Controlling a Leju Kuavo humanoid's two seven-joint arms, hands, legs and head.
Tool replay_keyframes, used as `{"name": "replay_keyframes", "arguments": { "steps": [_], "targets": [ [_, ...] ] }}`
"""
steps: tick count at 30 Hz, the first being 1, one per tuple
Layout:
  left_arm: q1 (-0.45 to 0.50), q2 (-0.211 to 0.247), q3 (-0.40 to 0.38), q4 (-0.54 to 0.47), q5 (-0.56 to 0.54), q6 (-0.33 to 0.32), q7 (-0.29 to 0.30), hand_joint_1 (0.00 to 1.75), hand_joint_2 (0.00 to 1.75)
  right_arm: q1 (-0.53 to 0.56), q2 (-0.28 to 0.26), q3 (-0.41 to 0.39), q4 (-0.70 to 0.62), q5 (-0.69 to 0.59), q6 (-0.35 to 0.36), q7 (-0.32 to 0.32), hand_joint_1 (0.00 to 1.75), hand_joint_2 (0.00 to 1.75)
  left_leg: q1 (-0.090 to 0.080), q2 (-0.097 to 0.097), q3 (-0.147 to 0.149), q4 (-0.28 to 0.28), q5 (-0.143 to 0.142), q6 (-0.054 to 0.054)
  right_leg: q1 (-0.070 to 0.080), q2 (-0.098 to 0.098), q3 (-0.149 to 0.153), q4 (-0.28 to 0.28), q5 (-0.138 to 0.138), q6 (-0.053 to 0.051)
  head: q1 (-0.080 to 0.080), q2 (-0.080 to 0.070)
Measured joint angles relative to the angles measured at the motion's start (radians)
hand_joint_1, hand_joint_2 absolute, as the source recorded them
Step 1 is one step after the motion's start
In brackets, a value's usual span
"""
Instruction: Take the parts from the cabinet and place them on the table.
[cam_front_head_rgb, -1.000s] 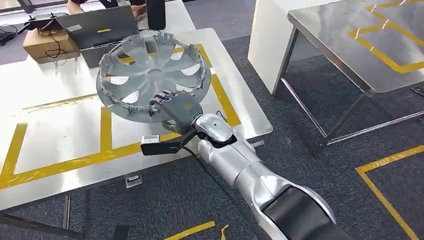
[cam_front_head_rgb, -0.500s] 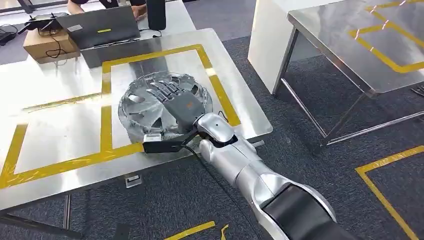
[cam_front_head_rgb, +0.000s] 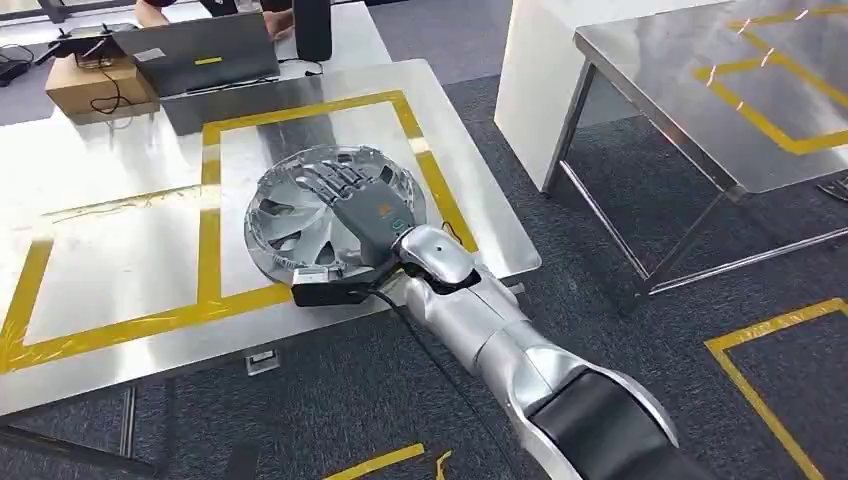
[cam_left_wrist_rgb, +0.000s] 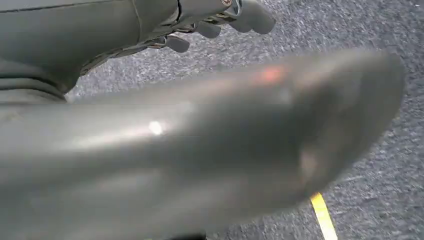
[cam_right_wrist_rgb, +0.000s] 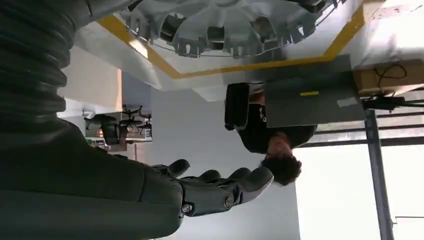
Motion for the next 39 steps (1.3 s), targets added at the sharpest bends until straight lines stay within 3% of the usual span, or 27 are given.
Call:
{"name": "replay_keyframes", "arguments": {
  "steps": [1, 5, 7, 9, 10, 11, 12, 14, 15, 16, 20, 21, 23, 24, 25, 26, 27, 29, 30, 31, 32, 33, 35, 36, 37, 38, 39],
  "targets": [
    [-0.001, 0.001, 0.0, 0.0, 0.002, -0.001, -0.001, 0.0, 0.0, 0.0, 0.002, 0.0, 0.0, 0.001, 0.001, -0.002, 0.0, 1.75, -0.004, -0.001, -0.009, 0.008, -0.002, -0.008, 0.014, 0.007, 0.006, 0.001, 0.002, -0.019, 0.007, 0.0],
    [0.0, 0.001, 0.0, 0.0, 0.005, -0.001, -0.007, 0.0, 0.0, 0.0, 0.002, -0.002, -0.001, 0.005, 0.001, -0.003, 0.0, 1.75, 0.0, 0.0, -0.011, 0.002, 0.003, -0.032, 0.012, 0.007, -0.006, -0.007, 0.004, -0.061, 0.012, 0.0],
    [0.0, 0.002, 0.0, 0.0, 0.004, -0.001, -0.008, 0.0, 0.0, -0.001, 0.003, -0.003, -0.001, 0.006, 0.0, -0.003, 0.0, 1.75, 0.001, -0.003, -0.034, 0.059, -0.058, -0.031, 0.01, 0.005, -0.008, -0.014, 0.014, -0.076, 0.011, 0.0],
    [0.0, 0.004, 0.0, 0.0, 0.003, -0.001, -0.009, 0.0, 0.0, 0.0, 0.005, -0.003, -0.001, 0.007, 0.001, -0.003, 0.0, 1.75, -0.002, -0.008, -0.096, 0.224, -0.147, -0.034, 0.013, 0.005, -0.018, -0.015, 0.022, -0.084, 0.011, 0.0],
    [0.001, 0.005, 0.0, 0.0, 0.003, -0.001, -0.009, 0.0, 0.0, 0.001, 0.005, -0.003, -0.001, 0.009, 0.002, -0.003, 0.0, 1.75, -0.002, -0.009, -0.118, 0.289, -0.169, -0.034, 0.014, 0.005, -0.023, -0.014, 0.025, -0.085, 0.012, 0.0],
    [0.002, 0.005, 0.0, 0.0, 0.003, -0.001, -0.009, 0.0, 0.0, 0.001, 0.005, -0.003, -0.001, 0.009, 0.002, -0.003, 0.0, 1.75, -0.002, -0.009, -0.121, 0.307, -0.166, -0.034, 0.014, 0.005, -0.027, -0.013, 0.029, -0.084, 0.012, 0.0],
    [0.003, 0.006, 0.0, 0.0, 0.003, -0.001, -0.009, 0.0, 0.0, 0.001, 0.005, -0.003, -0.001, 0.009, 0.002, -0.003, 0.0, 1.75, -0.002, -0.009, -0.103, 0.283, -0.142, -0.034, 0.014, 0.005, -0.032, -0.012, 0.033, -0.081, 0.011, 0.0],
    [0.002, 0.008, 0.0, 0.0, 0.003, -0.001, -0.009, 0.0, 0.0, 0.001, 0.005, -0.003, -0.001, 0.009, 0.003, -0.002, 0.0, 1.75, 0.001, -0.008, -0.012, 0.123, -0.06, -0.036, 0.007, 0.007, -0.04, -0.007, 0.039, -0.072, 0.011, 0.0],
    [0.002, 0.008, 0.0, 0.0, 0.002, -0.001, -0.009, 0.0, 0.0, 0.001, 0.005, -0.003, -0.001, 0.009, 0.003, -0.002, 0.0, 1.75, 0.003, -0.009, 0.031, 0.035, -0.046, -0.042, 0.007, 0.007, -0.044, -0.002, 0.042, -0.066, 0.011, 0.0],
    [0.001, 0.004, 0.0, 0.002, 0.002, -0.002, -0.01, 0.0, 0.0, 0.0, 0.005, -0.003, -0.001, 0.01, 0.002, 0.0, 0.0, 1.75, -0.007, -0.016, 0.044, 0.021, -0.054, -0.041, 0.012, 0.009, -0.053, 0.0, 0.049, -0.055, 0.006, 0.0],
    [0.006, 0.005, 0.001, 0.002, 0.002, -0.002, -0.01, 0.0, 0.0, 0.002, 0.004, -0.005, -0.001, 0.011, 0.002, 0.004, 0.0, 1.75, -0.008, -0.024, 0.007, 0.034, -0.032, -0.004, 0.012, 0.01, -0.06, -0.016, 0.085, -0.027, 0.022, 0.0],
    [0.006, 0.005, 0.001, 0.001, 0.002, -0.002, -0.01, 0.0, 0.0, 0.002, 0.003, -0.007, 0.0, 0.011, 0.002, 0.003, 0.0, 1.75, -0.006, -0.018, -0.002, 0.033, -0.022, 0.011, 0.01, 0.007, -0.068, -0.007, 0.062, -0.024, 0.026, 0.0],
    [0.006, 0.005, 0.002, 0.001, 0.002, -0.002, -0.01, 0.0, 0.0, 0.002, 0.003, -0.01, 0.0, 0.012, 0.002, 0.007, 0.0, 1.75, -0.012, -0.015, -0.025, 0.033, -0.004, 0.029, 0.011, 0.005, -0.103, 0.104, -0.05, -0.022, 0.035, 0.0],
    [0.006, 0.005, 0.002, 0.001, 0.002, -0.002, -0.01, 0.0, 0.0, 0.002, 0.003, -0.011, 0.0, 0.011, 0.002, 0.007, 0.0, 0.0, -0.017, -0.014, -0.038, 0.033, 0.006, 0.033, 0.014, 0.005, -0.126, 0.186, -0.102, -0.022, 0.039, 0.0],
    [0.007, 0.005, 0.002, 0.001, 0.002, -0.002, -0.01, 0.0, 0.0, 0.004, 0.003, -0.013, 0.0, 0.011, 0.002, 0.006, 0.0, 0.0, -0.023, -0.012, -0.053, 0.034, 0.016, 0.037, 0.018, 0.005, -0.146, 0.264, -0.138, -0.025, 0.041, 0.0],
    [0.007, 0.005, 0.002, 0.001, 0.002, -0.002, -0.008, 0.0, 0.0, 0.007, 0.003, -0.016, 0.0, 0.011, 0.002, 0.005, 0.0, 0.0, -0.029, -0.011, -0.067, 0.035, 0.026, 0.042, 0.023, 0.005, -0.149, 0.309, -0.144, -0.03, 0.042, 0.0],
    [0.008, 0.006, 0.002, 0.001, 0.001, -0.002, -0.007, 0.0, 0.0, 0.009, 0.002, -0.017, 0.0, 0.011, 0.003, 0.003, 0.0, 0.0, -0.036, -0.01, -0.079, 0.035, 0.036, 0.045, 0.029, 0.005, -0.129, 0.305, -0.125, -0.04, 0.043, 0.0],
    [0.008, 0.005, 0.002, 0.001, 0.0, -0.002, -0.004, 0.0, 0.0, 0.009, 0.001, -0.018, 0.0, 0.011, 0.003, -0.001, 0.0, 0.0, -0.053, -0.011, -0.099, 0.035, 0.053, 0.051, 0.049, 0.007, -0.034, 0.188, -0.064, -0.076, 0.049, 0.0],
    [0.008, 0.004, 0.002, 0.001, -0.001, -0.002, -0.003, 0.0, 0.0, 0.006, 0.001, -0.019, 0.0, 0.011, 0.003, -0.001, 0.0, 0.0, -0.057, -0.011, -0.105, 0.034, 0.061, 0.055, 0.063, 0.01, 0.029, 0.1, -0.049, -0.105, 0.051, 0.0],
    [0.008, -0.005, 0.003, 0.002, -0.002, -0.002, -0.003, 0.0, 0.0, 0.002, 0.001, -0.021, -0.001, 0.011, 0.004, -0.004, 0.0, 0.0, -0.056, -0.009, -0.111, 0.034, 0.068, 0.054, 0.074, 0.008, 0.075, 0.019, -0.088, -0.145, 0.045, 0.0],
    [0.006, -0.004, 0.004, 0.0, -0.002, -0.001, -0.005, 0.0, 0.0, 0.0, 0.001, -0.023, -0.001, 0.01, 0.005, -0.008, 0.0, 0.0, -0.052, -0.009, -0.112, 0.031, 0.078, 0.048, 0.075, 0.002, 0.092, -0.014, -0.087, -0.135, 0.04, 0.0],
    [0.004, -0.003, 0.004, 0.001, -0.002, -0.003, -0.006, 0.0, 0.0, -0.001, 0.0, -0.025, -0.001, 0.009, 0.009, -0.011, 0.0, 0.0, -0.046, -0.008, -0.111, 0.024, 0.088, 0.041, 0.082, 0.008, 0.087, -0.015, -0.072, -0.133, 0.042, 0.0],
    [0.007, -0.006, 0.004, 0.002, -0.001, -0.004, -0.006, 0.0, 0.0, -0.008, 0.0, -0.026, -0.001, 0.009, 0.018, -0.013, 0.0, 0.0, -0.042, -0.008, -0.112, 0.009, 0.109, 0.031, 0.087, 0.007, 0.087, -0.036, -0.05, -0.144, 0.048, 0.0],
    [0.009, -0.002, 0.004, 0.002, -0.001, -0.004, -0.006, 0.0, 0.0, -0.011, 0.0, -0.026, -0.001, 0.008, 0.018, -0.013, 0.0, 0.0, -0.046, -0.008, -0.119, 0.01, 0.107, 0.03, 0.066, 0.001, 0.094, -0.071, -0.023, -0.136, 0.048, 0.0],
    [0.009, 0.001, 0.004, 0.002, -0.001, -0.007, -0.007, 0.0, 0.0, -0.015, 0.0, -0.026, 0.0, 0.008, 0.018, -0.009, 0.0, 0.0, -0.05, -0.014, -0.13, 0.028, 0.066, 0.022, 0.064, 0.002, 0.088, -0.084, -0.006, -0.13, 0.047, 0.0],
    [0.009, 0.002, 0.004, 0.002, -0.001, -0.01, -0.007, 0.0, 0.0, -0.021, 0.0, -0.027, 0.0, 0.007, 0.017, -0.008, 0.0, 0.0, -0.047, -0.016, -0.144, 0.079, 0.006, 0.013, 0.058, 0.001, 0.075, -0.085, 0.008, -0.129, 0.047, 0.0],
    [0.008, 0.006, 0.004, 0.002, -0.002, -0.01, -0.005, 0.0, 0.0, -0.023, 0.0, -0.027, 0.0, 0.005, 0.016, -0.008, 0.0, 0.0, -0.041, -0.016, -0.159, 0.149, -0.047, 0.004, 0.053, 0.001, 0.061, -0.084, 0.018, -0.12, 0.047, 0.0]
  ]
}}
